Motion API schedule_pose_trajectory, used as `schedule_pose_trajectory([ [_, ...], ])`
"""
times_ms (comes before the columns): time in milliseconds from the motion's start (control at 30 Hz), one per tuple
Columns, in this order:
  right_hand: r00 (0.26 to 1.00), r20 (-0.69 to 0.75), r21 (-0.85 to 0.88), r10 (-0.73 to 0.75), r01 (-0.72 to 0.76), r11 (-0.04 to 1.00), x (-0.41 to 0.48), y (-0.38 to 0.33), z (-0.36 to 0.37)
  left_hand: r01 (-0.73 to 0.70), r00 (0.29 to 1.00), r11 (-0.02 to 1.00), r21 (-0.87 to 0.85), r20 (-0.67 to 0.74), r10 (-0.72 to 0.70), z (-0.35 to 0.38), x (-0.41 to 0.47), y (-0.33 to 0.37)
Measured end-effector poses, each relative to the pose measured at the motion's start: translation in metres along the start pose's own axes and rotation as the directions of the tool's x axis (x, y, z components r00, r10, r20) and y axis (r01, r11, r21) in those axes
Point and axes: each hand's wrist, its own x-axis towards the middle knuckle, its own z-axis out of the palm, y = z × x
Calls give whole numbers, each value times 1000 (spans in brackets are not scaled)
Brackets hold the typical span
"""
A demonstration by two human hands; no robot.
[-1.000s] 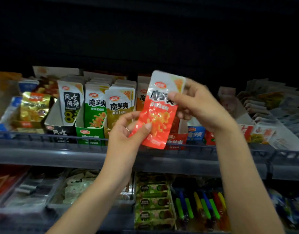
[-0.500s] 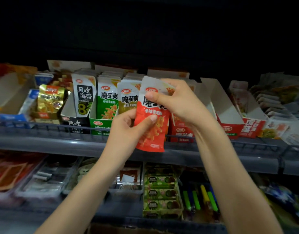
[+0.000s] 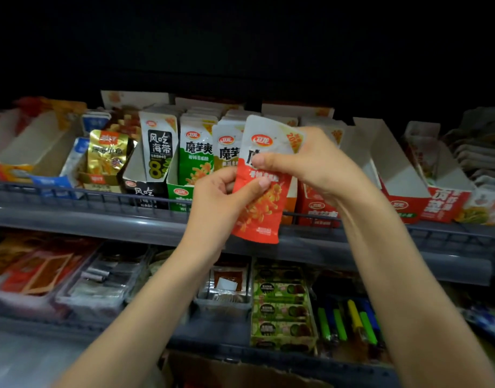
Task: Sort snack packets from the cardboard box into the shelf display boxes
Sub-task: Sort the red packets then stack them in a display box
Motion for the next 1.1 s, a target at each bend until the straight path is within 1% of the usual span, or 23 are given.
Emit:
schedule_pose_trajectory([
  [100,998,-44,57,-40,42,997,-1,-2,-1,85,995,996,-23,58,-84,-3,2,0],
  [200,988,-144,113,-50,67,991,0,0,-8,137,983,991,-7,126,-135,-5,1,-2],
  [300,970,-241,122,-42,73,990,3,7,-10,135,984,990,-40,119,-130,-4,0,-2],
  [433,928,-372,157,-10,74,985,5,14,0,78,995,993,-90,62,-72,-1,-1,2],
  [500,937,-347,244,46,43,969,3,14,3,42,999,997,-66,29,-40,-3,-1,4],
  [567,965,-220,360,141,-53,931,1,12,2,11,999,1000,-27,33,-10,-7,-1,5],
  [600,974,-158,385,165,-93,918,-1,12,0,0,999,1000,-7,39,0,-8,-1,6],
  [667,983,-81,382,164,-122,916,-2,14,-3,-24,999,999,39,48,22,-9,0,5],
  [733,993,-18,384,119,-103,918,-1,19,-5,-39,999,998,57,37,37,-9,0,2],
  [767,996,-10,378,91,-81,922,-1,20,-6,-38,999,998,57,33,37,-9,1,1],
  [800,998,-24,364,63,-50,930,-2,20,-7,-35,999,998,59,37,33,-8,1,0],
  [900,992,-126,335,-16,58,940,-6,17,-7,-3,998,999,41,65,1,-8,4,0],
  [967,986,-161,314,-46,95,945,-9,13,-4,-4,997,999,34,75,1,-5,8,3],
  [1100,957,-248,197,-150,202,960,-9,10,-9,-35,987,994,105,157,18,12,24,12],
])
